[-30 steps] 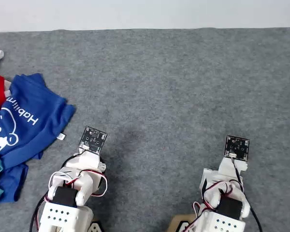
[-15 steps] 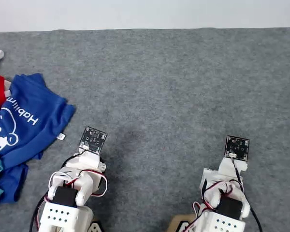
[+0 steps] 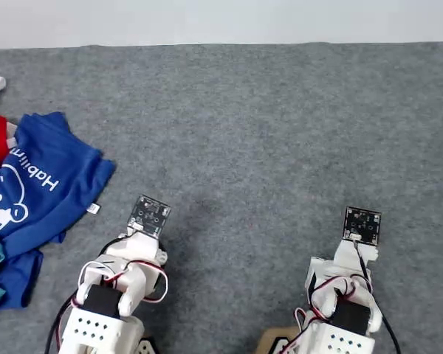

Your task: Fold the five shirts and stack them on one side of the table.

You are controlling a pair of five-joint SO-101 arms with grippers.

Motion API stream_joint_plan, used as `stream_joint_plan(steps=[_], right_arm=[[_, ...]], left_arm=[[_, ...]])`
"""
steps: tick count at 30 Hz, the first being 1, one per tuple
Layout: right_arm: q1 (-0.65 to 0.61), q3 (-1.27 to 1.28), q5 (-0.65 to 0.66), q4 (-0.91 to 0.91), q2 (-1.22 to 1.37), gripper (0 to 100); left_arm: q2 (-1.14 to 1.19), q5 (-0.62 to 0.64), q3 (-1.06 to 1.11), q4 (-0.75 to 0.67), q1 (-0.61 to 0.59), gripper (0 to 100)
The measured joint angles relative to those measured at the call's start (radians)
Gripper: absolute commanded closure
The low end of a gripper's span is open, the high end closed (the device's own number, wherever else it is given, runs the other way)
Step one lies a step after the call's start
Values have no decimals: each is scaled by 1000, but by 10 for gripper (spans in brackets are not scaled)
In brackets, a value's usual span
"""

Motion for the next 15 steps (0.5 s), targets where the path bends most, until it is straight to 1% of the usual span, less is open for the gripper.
stream_joint_plan(steps=[6, 10, 15], right_arm=[[0, 0, 0, 0, 0, 990], [0, 0, 0, 0, 0, 990], [0, 0, 0, 0, 0, 990]], left_arm=[[0, 0, 0, 0, 68, 993], [0, 0, 0, -6, 173, 993], [0, 0, -55, -6, 166, 993]])
